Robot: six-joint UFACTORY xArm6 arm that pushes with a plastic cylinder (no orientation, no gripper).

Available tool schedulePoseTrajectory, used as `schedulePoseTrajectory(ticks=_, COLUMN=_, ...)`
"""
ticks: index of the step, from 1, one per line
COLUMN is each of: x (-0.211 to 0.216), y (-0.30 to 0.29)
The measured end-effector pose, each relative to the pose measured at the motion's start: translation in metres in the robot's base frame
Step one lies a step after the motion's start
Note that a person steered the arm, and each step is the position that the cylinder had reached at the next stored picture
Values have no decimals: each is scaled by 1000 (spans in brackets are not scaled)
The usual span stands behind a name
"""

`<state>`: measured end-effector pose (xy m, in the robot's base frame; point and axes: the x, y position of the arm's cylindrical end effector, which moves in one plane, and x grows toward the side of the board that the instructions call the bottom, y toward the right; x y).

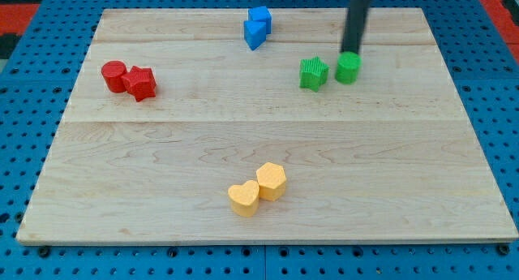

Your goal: Push green blocks towards center right

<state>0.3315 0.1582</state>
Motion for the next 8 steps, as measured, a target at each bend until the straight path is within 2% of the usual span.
schedulePoseTrajectory(ticks=1, x=19, y=19)
schedulePoseTrajectory(ticks=2, x=-49, y=24)
schedulePoseTrajectory(ticks=3, x=-50, y=-73)
schedulePoseTrajectory(ticks=4, x=-18, y=-123)
schedulePoseTrajectory(ticks=5, x=22, y=-121)
schedulePoseTrajectory(ticks=6, x=43, y=-40)
schedulePoseTrajectory(ticks=7, x=37, y=-39)
schedulePoseTrajectory(ticks=8, x=-4, y=-41)
